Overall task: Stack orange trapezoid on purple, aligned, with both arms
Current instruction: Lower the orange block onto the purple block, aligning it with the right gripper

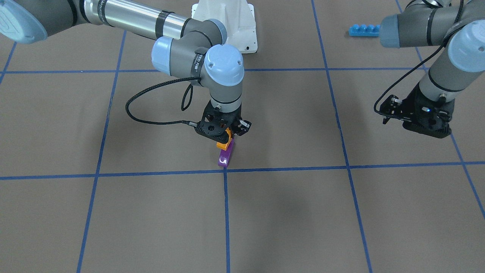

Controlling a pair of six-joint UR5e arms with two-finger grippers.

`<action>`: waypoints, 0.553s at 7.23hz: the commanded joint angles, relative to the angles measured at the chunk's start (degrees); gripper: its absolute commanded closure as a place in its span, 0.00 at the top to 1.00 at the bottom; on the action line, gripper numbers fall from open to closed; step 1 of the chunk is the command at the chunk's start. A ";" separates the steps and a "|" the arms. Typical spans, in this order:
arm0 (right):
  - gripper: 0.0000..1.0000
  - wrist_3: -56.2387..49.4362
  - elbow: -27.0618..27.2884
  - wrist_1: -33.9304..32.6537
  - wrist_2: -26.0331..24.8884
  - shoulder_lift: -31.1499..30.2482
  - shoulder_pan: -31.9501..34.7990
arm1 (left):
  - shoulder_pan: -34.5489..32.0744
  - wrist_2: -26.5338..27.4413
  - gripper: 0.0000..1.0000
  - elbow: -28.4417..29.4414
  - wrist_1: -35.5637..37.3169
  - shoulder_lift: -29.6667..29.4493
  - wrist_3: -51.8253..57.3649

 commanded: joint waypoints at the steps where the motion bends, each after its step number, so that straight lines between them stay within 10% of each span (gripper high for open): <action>1: 0.00 -0.18 -0.85 0.65 -0.33 -0.05 0.06 | 0.11 0.00 1.00 0.01 0.00 -0.02 -0.27; 4: 0.00 -0.18 -2.08 2.76 -0.25 -0.14 -0.03 | 0.11 0.00 1.00 0.01 0.00 0.07 -0.45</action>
